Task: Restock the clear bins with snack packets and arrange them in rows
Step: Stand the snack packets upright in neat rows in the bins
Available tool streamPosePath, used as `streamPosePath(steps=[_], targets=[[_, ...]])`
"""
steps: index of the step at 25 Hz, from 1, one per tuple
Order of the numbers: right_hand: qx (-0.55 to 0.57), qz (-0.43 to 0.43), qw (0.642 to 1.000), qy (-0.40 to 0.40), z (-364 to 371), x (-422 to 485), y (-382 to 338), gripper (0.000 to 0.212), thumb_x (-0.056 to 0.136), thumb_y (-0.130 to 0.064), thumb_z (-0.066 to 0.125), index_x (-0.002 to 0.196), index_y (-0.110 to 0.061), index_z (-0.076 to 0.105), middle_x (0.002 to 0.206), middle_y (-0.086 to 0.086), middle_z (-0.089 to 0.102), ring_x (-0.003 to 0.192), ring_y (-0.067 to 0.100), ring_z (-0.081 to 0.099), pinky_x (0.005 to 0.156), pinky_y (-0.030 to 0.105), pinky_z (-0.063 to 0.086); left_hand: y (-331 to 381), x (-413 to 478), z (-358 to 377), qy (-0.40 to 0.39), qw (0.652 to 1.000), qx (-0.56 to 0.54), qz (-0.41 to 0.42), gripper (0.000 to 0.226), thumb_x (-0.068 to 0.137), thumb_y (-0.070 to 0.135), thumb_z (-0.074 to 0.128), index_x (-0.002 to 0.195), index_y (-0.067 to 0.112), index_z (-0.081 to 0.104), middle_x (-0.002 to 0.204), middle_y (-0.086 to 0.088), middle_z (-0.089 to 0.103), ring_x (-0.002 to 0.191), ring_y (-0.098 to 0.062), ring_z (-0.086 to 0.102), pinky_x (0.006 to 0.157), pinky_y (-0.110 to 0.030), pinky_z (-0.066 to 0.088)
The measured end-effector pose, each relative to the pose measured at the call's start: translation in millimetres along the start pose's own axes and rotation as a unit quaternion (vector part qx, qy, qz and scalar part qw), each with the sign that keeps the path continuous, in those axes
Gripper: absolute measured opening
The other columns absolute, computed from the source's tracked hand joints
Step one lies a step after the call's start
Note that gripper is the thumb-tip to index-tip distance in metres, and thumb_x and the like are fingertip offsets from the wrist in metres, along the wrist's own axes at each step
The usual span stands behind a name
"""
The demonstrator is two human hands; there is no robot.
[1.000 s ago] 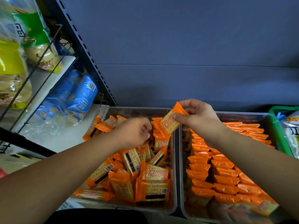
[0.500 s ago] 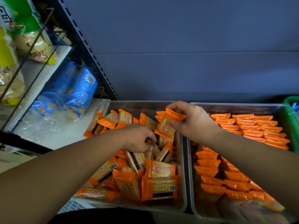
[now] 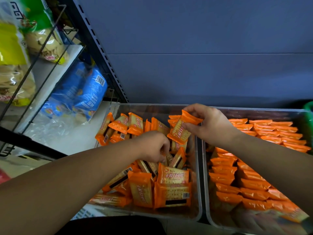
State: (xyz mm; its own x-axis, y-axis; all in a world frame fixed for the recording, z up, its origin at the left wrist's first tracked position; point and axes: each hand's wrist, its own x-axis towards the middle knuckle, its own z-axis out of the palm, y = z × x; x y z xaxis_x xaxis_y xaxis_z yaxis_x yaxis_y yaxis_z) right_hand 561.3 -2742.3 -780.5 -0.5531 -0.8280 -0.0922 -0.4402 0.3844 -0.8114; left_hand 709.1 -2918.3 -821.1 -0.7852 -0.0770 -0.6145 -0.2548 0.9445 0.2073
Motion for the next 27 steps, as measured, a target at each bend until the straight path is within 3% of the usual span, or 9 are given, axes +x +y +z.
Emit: streamPosePath(steps=[1, 3, 5, 7, 10, 14, 19, 23, 27], targets=[[-0.002, 0.001, 1.0, -0.001, -0.7, -0.5, 0.6, 0.034, 0.094, -0.031, 0.076, 0.122, -0.042, 0.06, 0.103, -0.02, 0.067, 0.095, -0.007, 0.065, 0.067, 0.006, 0.05, -0.3, 2.1, -0.4, -0.009, 0.998, -0.053, -0.018, 0.045, 0.083, 0.045, 0.084, 0.121, 0.026, 0.07, 0.128, 0.003, 0.065, 0.115, -0.02, 0.063, 0.096, -0.042, 0.057], [-0.009, -0.002, 1.0, -0.001, 0.1, -0.7, 1.6, 0.034, 0.094, -0.031, 0.075, 0.123, -0.04, 0.06, 0.104, -0.019, 0.068, 0.095, -0.005, 0.065, 0.069, 0.007, 0.051, -0.7, 4.5, -1.3, -0.041, 0.991, -0.122, -0.039, 0.079, 0.081, 0.06, 0.081, 0.147, 0.025, 0.054, 0.148, 0.004, 0.056, 0.134, -0.022, 0.055, 0.108, -0.04, 0.05], [-0.022, -0.006, 1.0, 0.002, 1.9, -0.7, 2.2, 0.035, 0.095, -0.03, 0.075, 0.124, -0.039, 0.059, 0.104, -0.018, 0.068, 0.096, -0.001, 0.067, 0.073, 0.013, 0.054, 0.2, 11.5, -0.5, -0.084, 0.987, -0.12, -0.06, 0.098, 0.077, 0.088, 0.059, 0.156, 0.033, 0.042, 0.16, 0.007, 0.045, 0.145, -0.023, 0.045, 0.117, -0.041, 0.042], [-0.042, -0.01, 0.999, 0.002, 3.2, -1.3, 1.2, 0.035, 0.095, -0.029, 0.074, 0.125, -0.038, 0.057, 0.104, -0.018, 0.067, 0.095, 0.001, 0.067, 0.075, 0.018, 0.056, -1.4, 16.9, 1.7, -0.108, 0.985, -0.116, -0.063, 0.105, 0.073, 0.097, 0.044, 0.159, 0.036, 0.036, 0.164, 0.008, 0.039, 0.149, -0.022, 0.039, 0.121, -0.043, 0.036], [-0.064, -0.015, 0.998, -0.002, 1.9, -2.3, -2.7, 0.037, 0.095, -0.03, 0.074, 0.127, -0.036, 0.057, 0.106, -0.015, 0.068, 0.095, 0.006, 0.068, 0.08, 0.03, 0.062, -9.4, 20.5, 8.3, -0.104, 0.972, -0.201, -0.066, 0.11, 0.064, 0.094, 0.053, 0.156, 0.035, 0.043, 0.161, 0.011, 0.045, 0.148, -0.017, 0.042, 0.122, -0.044, 0.036], [-0.14, -0.041, 0.989, -0.029, 2.7, -5.9, -12.1, 0.041, 0.09, -0.036, 0.078, 0.123, -0.04, 0.054, 0.105, -0.014, 0.068, 0.094, 0.01, 0.067, 0.08, 0.036, 0.061, -12.6, 12.4, 5.9, -0.078, 0.965, -0.242, -0.061, 0.089, 0.069, 0.075, 0.072, 0.146, 0.034, 0.054, 0.15, 0.013, 0.057, 0.14, -0.014, 0.052, 0.119, -0.043, 0.041], [-0.257, -0.097, 0.961, -0.04, 13.8, -9.9, -22.3, 0.052, 0.094, -0.039, 0.073, 0.14, -0.034, 0.049, 0.127, -0.007, 0.062, 0.12, 0.016, 0.055, 0.093, 0.034, 0.052, -15.1, -5.1, -4.1, -0.081, 0.977, -0.195, -0.043, 0.071, 0.091, 0.049, 0.077, 0.152, 0.023, 0.052, 0.149, 0.007, 0.056, 0.138, -0.015, 0.053, 0.115, -0.034, 0.043], [-0.266, -0.119, 0.956, -0.033, 16.2, -8.6, -27.1, 0.052, 0.096, -0.034, 0.071, 0.142, -0.03, 0.047, 0.133, -0.005, 0.059, 0.124, 0.015, 0.049, 0.09, 0.026, 0.043, -14.3, -11.2, -6.9, -0.072, 0.976, -0.199, -0.05, 0.06, 0.091, 0.046, 0.077, 0.144, 0.025, 0.059, 0.139, 0.009, 0.061, 0.127, -0.012, 0.058, 0.11, -0.032, 0.048], [-0.268, -0.133, 0.954, -0.033, 16.2, -10.3, -26.4, 0.047, 0.094, -0.032, 0.072, 0.136, -0.028, 0.05, 0.126, -0.006, 0.06, 0.119, 0.015, 0.05, 0.085, 0.023, 0.037, -2.9, -7.8, -2.3, -0.012, 0.977, -0.206, -0.06, 0.034, 0.09, 0.042, 0.079, 0.119, 0.027, 0.068, 0.116, 0.009, 0.063, 0.11, -0.014, 0.061, 0.098, -0.033, 0.055]])
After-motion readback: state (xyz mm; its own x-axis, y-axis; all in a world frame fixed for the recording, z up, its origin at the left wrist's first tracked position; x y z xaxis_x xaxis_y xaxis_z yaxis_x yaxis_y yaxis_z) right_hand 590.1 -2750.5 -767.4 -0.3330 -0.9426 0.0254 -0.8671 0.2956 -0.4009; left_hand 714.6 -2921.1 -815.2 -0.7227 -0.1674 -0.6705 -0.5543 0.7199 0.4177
